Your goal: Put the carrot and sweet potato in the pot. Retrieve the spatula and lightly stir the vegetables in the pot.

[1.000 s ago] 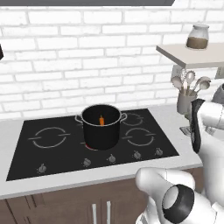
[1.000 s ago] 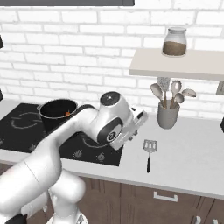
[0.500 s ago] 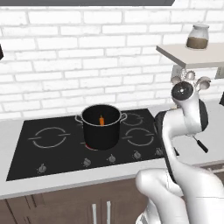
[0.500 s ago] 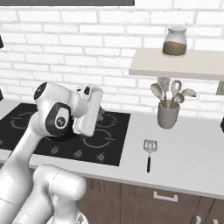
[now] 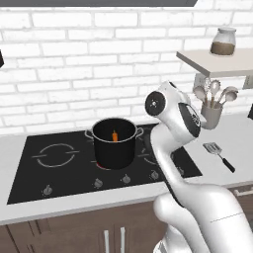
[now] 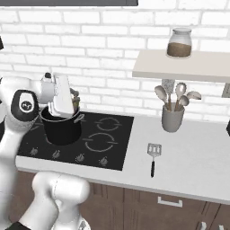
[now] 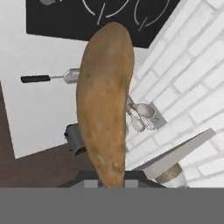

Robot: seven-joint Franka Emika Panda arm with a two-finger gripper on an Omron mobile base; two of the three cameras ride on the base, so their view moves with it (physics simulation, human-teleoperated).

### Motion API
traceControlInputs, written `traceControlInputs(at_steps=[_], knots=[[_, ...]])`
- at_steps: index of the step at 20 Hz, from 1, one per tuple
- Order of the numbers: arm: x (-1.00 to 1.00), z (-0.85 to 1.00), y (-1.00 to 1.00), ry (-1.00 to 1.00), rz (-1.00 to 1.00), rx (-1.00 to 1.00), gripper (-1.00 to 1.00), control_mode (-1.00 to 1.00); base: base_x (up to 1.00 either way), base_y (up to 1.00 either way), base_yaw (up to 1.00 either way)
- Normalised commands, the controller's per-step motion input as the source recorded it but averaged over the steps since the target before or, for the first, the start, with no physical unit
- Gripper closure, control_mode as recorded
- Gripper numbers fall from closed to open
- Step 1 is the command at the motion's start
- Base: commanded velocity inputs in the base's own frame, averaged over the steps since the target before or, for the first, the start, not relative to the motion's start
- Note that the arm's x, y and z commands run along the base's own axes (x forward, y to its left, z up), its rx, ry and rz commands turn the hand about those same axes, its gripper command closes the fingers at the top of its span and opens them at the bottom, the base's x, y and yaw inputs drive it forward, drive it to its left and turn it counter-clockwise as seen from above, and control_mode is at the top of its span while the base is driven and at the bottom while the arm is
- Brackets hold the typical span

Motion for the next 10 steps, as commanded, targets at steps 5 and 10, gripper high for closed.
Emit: traceControlInputs(at_steps=[5,10], knots=[[0.54,-0.02,1.00,0.60,0.12,-0.40,1.00,-1.00,0.00,0.00,0.00],[0.51,-0.17,0.73,0.41,0.02,-0.29,1.00,-1.00,0.00,0.00,0.00]])
